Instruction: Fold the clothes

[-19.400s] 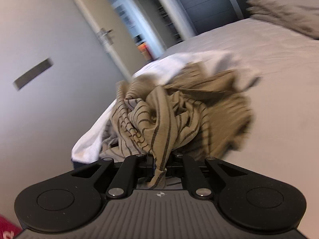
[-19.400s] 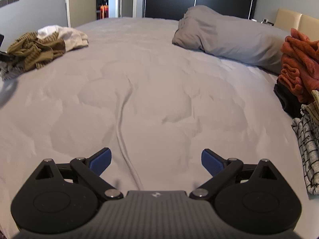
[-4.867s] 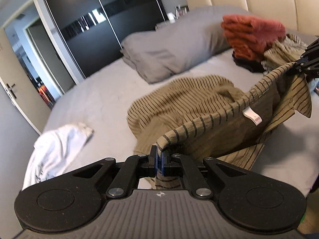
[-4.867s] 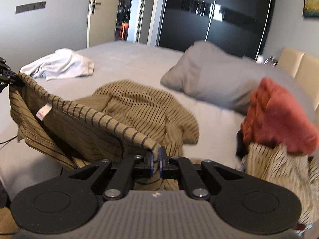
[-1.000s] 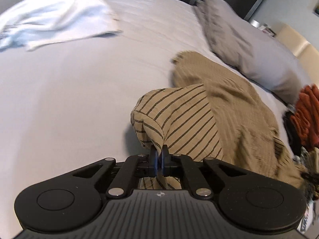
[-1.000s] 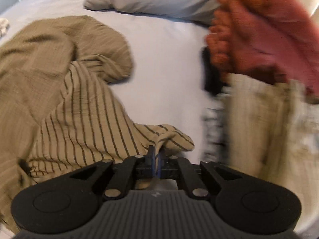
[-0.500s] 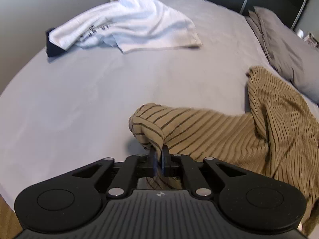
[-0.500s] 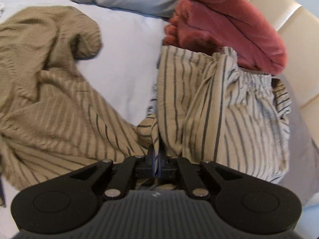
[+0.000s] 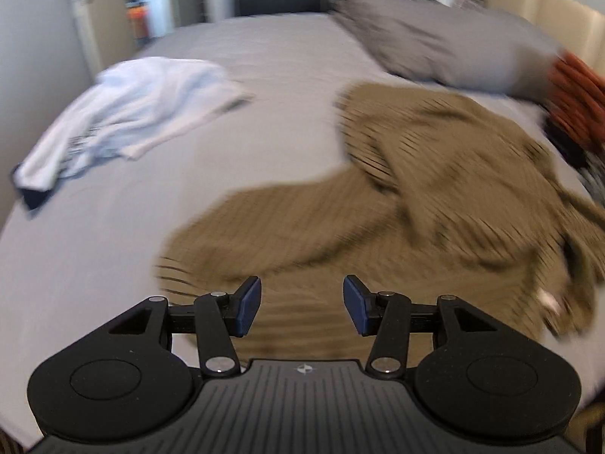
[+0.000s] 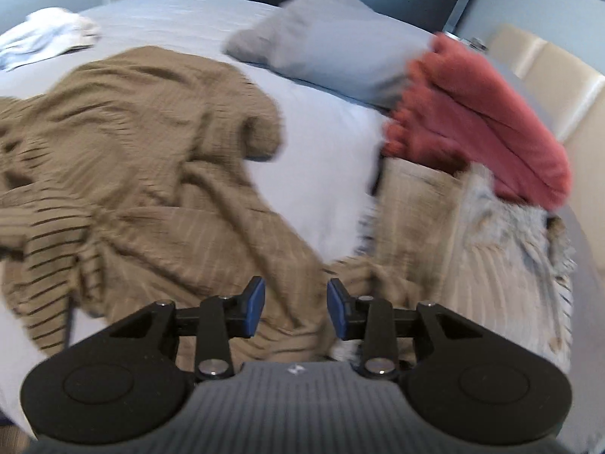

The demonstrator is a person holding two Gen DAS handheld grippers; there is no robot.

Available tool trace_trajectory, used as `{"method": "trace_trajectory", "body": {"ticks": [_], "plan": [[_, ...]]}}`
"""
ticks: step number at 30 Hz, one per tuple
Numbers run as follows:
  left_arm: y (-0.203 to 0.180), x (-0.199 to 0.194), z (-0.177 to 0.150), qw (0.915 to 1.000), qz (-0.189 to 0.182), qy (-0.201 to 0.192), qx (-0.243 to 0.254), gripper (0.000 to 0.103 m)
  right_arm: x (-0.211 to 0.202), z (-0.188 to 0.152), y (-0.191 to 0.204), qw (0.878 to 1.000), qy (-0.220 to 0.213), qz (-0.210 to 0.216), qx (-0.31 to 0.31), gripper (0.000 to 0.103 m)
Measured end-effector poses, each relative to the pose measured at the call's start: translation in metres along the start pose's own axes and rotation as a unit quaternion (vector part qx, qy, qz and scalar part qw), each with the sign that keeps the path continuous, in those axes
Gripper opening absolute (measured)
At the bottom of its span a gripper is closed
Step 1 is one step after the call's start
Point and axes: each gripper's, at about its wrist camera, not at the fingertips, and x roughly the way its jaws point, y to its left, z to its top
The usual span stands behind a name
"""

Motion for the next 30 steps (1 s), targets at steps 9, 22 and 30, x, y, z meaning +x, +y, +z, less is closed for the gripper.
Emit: {"method": "trace_trajectory", "body": {"ticks": [9,22,30], "plan": [[-0.069,0.015,-0.05,0.9756,-0.069,0.02,0.208,0.046,0.011,-0.011,0.075,0.986,0.004,0.099,-0.136,0.038],[-0.106,0.049,-0.089,0.913,-0.135,0.058,0.381,0.046,0.032,-0.02,0.098,0.97,0.028,0.133,-0.201,0.042],[-0.105,0.071,-0.079,0.9188,-0.164,0.084,0.349,0.023,0.047,-0.022,0.101,0.962,0.046,0.145,-0.227,0.041]]}}
